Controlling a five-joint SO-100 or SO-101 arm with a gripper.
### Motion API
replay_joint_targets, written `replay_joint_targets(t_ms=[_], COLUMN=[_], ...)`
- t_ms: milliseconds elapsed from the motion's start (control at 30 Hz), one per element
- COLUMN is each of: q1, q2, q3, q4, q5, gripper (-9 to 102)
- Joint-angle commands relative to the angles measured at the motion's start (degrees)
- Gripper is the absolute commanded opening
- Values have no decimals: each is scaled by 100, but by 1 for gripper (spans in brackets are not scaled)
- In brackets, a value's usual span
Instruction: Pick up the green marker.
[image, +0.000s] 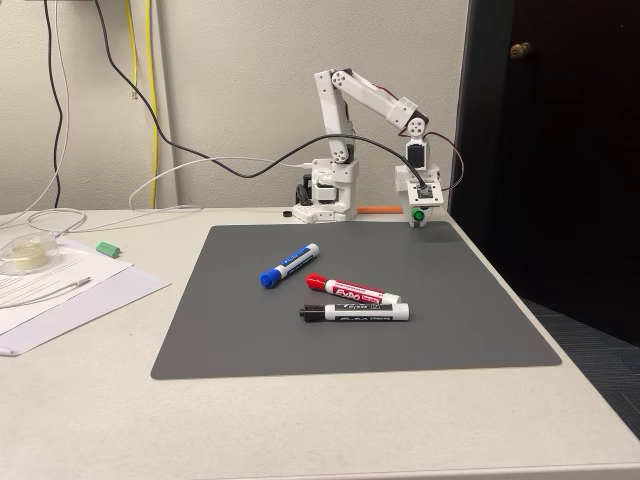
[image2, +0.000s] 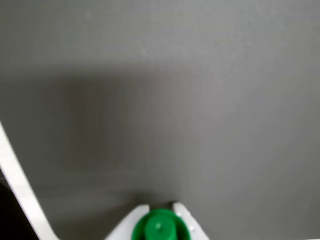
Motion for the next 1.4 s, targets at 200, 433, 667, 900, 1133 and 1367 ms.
replay_joint_targets(t_ms=[200, 433, 667, 900, 1133, 1367], q1=[26, 53, -9, -237, -545, -703], q2=[53, 211, 439, 554, 413, 193], q3=[-229, -229, -211, -158, -149, -149], q4=[62, 193, 501, 729, 800, 817], q5=[-53, -88, -88, 97, 123, -123], gripper=[9, 19, 23, 23, 23, 23])
